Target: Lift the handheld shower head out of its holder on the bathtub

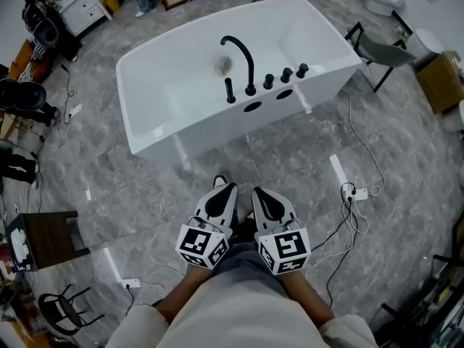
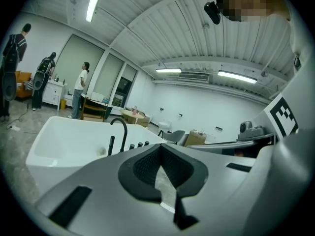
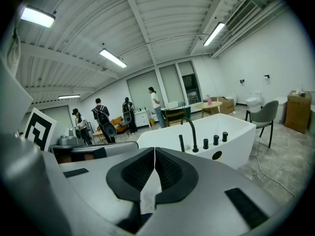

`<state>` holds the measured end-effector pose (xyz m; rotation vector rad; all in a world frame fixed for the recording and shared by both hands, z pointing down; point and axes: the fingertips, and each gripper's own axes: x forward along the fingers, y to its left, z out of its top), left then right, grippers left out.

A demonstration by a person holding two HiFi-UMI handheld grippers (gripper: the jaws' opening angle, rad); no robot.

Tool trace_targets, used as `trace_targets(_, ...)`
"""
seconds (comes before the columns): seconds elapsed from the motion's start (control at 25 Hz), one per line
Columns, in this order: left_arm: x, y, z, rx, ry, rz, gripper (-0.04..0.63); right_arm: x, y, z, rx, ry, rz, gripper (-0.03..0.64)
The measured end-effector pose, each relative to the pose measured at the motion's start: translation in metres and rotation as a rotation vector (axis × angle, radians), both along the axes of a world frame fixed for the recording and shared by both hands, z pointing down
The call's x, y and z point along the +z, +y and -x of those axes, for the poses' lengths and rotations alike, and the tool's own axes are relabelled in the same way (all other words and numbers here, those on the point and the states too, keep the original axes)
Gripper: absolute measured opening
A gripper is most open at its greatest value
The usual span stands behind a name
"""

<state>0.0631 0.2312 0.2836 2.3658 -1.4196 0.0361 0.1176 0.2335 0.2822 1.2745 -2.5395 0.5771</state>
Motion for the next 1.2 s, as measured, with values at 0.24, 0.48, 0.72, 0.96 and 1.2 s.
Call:
trace_targets(0.24, 0.006, -0.022, -0.002, 0.009, 0.029, 0.014, 0.006, 0.004, -0.019, -0.005, 0.018, 0.015, 0.008, 0.02)
trace_targets(0.48, 0.006, -0.051, -0.004, 0.027, 0.045, 0.017, 0.005, 0.005, -0.045, -0.005, 0.027, 0.03, 0.012, 0.02)
trace_targets(0.72, 0.007, -0.084, -0.003, 0.045, 0.056, 0.02, 0.005, 0.007, -0.077, -0.002, 0.03, 0.041, 0.016, 0.02)
trace_targets(0.96, 0.003, -0.123, 0.009, 0.064, 0.052, 0.015, 0.005, 0.004, -0.115, 0.015, 0.027, 0.042, 0.016, 0.02)
trace_targets(1.2, -0.002, -0.162, 0.031, 0.076, 0.047, 0.015, 0.005, -0.001, -0.152, 0.04, 0.02, 0.042, 0.015, 0.02)
